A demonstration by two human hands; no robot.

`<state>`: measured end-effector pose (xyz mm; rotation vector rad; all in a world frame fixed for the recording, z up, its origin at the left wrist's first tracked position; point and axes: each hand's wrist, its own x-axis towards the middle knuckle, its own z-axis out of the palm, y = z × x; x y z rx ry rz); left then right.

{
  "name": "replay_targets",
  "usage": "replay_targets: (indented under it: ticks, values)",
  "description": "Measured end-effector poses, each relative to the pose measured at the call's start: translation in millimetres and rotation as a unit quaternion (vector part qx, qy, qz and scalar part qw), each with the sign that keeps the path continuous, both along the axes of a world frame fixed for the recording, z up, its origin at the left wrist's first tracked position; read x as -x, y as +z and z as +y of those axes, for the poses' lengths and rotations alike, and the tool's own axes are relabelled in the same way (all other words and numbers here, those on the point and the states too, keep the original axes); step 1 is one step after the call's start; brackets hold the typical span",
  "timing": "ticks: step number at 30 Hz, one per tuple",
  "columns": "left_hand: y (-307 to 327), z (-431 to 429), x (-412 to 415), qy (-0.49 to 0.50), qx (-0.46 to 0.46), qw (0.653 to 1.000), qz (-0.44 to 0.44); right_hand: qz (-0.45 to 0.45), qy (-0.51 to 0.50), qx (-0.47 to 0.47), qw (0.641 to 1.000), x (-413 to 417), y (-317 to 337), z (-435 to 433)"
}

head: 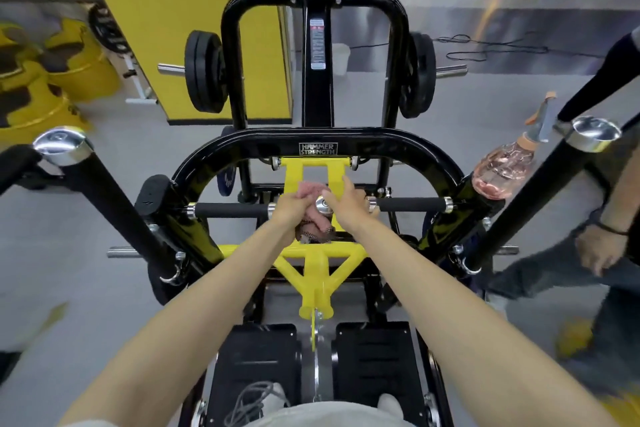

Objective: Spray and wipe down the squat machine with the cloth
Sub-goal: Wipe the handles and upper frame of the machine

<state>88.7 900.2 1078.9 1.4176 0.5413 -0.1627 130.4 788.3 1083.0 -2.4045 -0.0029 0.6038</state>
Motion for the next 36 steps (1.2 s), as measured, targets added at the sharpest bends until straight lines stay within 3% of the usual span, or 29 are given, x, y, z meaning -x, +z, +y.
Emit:
replay_targets:
  ticks: [6, 9, 12, 15, 18, 21, 27, 30, 32, 34, 36]
  values:
    - [25.0, 4.2, -10.7, 0.078, -0.001, 0.996, -0.049, 0.022, 0.025, 0.027, 0.999, 2.2, 5.5, -1.9]
    - [31.2, -9.6, -13.6, 0.106, -0.125, 0.982, -0.096, 0.023, 0.04, 0.046, 0.998, 3.4, 4.7, -3.2]
    - [13.7, -21.8, -3.5, 0.101, -0.235, 0.963, -0.082, 0.015, 0.034, 0.054, 0.998, 1.3, 2.3, -1.7]
    - [-7.6, -23.7, 8.1, 0.132, -0.115, 0.98, -0.089, 0.024, 0.017, 0.027, 0.999, 1.9, 4.0, 0.4]
    - [-26.2, -23.4, 13.8, 0.096, -0.179, 0.975, -0.093, 0.023, 0.029, 0.036, 0.999, 3.8, 4.4, -1.1]
    - [-41.2, -25.8, 12.4, 0.096, -0.13, 0.983, -0.087, 0.015, 0.032, 0.049, 0.998, 2.6, 4.0, -0.4]
    - [-54.8, -28.8, 15.7, 0.079, -0.178, 0.981, 0.018, 0.019, 0.039, 0.069, 0.997, 0.2, 2.5, -4.7]
    - [-72.1, -24.6, 21.5, 0.013, -0.23, 0.96, 0.158, -0.029, 0.046, 0.1, 0.993, 4.7, 1.4, -1.8]
    - [-82.3, -24.8, 23.0, 0.052, -0.181, 0.96, 0.207, -0.035, 0.052, 0.104, 0.993, 7.0, 1.3, -0.4]
    - [-88.9, -29.7, 22.2, 0.13, -0.017, 0.973, 0.188, -0.048, 0.066, 0.123, 0.989, 5.9, 1.0, -1.1]
    - [-81.1, -33.7, 20.3, 0.18, 0.068, 0.972, 0.133, -0.049, 0.078, 0.129, 0.987, 4.1, 0.1, -1.9]
